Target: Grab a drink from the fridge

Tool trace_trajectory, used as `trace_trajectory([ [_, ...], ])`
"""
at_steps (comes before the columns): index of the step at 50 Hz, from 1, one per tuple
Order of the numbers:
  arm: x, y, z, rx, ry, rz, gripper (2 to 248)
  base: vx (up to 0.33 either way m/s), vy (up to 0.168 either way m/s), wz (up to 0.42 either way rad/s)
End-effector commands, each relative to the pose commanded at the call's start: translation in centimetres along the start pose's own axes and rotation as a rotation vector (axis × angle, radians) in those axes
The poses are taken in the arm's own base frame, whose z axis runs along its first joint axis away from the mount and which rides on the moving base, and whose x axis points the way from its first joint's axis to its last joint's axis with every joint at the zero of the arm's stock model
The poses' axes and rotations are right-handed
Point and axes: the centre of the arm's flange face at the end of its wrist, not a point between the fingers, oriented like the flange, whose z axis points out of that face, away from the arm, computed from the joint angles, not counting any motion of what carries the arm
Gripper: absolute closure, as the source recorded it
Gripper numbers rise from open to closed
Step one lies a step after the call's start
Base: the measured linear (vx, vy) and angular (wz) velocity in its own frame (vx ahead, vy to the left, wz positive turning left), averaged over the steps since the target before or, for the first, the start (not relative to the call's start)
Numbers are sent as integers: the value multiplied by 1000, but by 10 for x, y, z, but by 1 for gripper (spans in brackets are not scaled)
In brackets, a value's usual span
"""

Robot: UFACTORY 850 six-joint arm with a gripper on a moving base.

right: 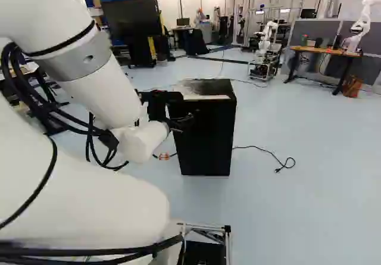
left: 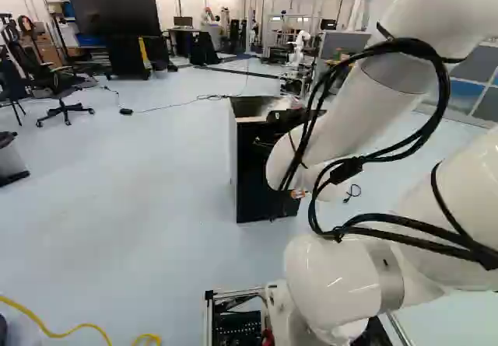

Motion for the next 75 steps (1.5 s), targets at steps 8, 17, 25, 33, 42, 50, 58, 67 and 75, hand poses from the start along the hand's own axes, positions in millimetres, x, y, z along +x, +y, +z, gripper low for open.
trace_trajectory([
  [8,0,0,0,0,0,0,3,0,0,0],
  [17,0,0,0,0,0,0,3,0,0,0],
  [25,1,0,2,0,-1,0,3,0,0,0],
  [33,3,0,5,0,-3,0,3,0,0,0],
  [42,5,0,10,0,-5,0,3,0,0,0],
  [50,8,0,16,1,-8,0,3,0,0,0],
  [58,11,-2,23,7,-10,-2,3,0,0,0],
  [67,15,-7,32,12,-13,3,3,0,0,0],
  [75,19,-12,39,-3,-16,26,3,0,0,0],
])
